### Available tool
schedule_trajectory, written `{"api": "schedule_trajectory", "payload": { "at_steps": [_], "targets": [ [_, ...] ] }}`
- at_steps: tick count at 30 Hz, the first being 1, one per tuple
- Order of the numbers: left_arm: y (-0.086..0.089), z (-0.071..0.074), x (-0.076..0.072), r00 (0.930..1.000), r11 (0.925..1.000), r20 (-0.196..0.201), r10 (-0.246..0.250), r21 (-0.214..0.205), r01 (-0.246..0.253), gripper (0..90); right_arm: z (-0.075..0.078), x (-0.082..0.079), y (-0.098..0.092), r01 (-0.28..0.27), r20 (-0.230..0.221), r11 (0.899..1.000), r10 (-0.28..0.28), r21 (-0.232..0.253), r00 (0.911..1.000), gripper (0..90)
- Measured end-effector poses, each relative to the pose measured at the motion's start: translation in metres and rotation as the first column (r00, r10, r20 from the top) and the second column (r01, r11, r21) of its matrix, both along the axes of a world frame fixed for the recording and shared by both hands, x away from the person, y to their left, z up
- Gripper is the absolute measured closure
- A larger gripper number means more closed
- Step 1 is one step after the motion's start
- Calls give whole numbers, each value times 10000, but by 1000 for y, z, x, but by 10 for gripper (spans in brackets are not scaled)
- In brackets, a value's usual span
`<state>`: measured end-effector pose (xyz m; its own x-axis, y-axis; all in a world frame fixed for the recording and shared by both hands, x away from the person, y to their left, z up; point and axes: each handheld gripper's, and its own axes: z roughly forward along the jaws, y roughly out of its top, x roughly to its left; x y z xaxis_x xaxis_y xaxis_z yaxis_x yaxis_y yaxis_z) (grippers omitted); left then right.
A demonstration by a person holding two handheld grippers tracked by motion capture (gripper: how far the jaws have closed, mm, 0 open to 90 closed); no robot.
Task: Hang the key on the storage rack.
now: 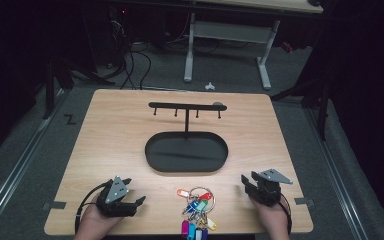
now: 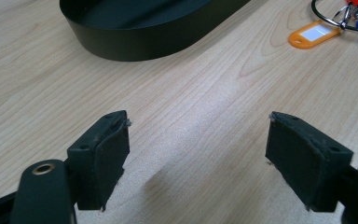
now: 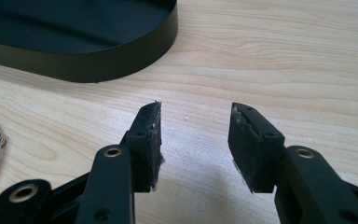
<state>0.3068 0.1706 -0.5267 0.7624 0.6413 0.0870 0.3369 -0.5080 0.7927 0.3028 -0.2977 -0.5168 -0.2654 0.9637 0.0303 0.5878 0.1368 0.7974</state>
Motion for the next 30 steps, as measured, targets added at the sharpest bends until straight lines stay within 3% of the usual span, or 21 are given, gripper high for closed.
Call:
{"api": "schedule_trajectory", "payload": {
  "at_steps": [13, 30],
  "targets": [
    [2, 0, 1, 9999, 9999, -72, 104, -120, -105, 221, -4, 1, 3, -280, -106, 9996, 280, 20, 9996, 538],
    [-1, -2, 0, 9998, 9999, -132, -130, -15, 130, 221, -4, 1, 10, -936, -274, 9954, 930, -212, 9953, 521]
  ]
}}
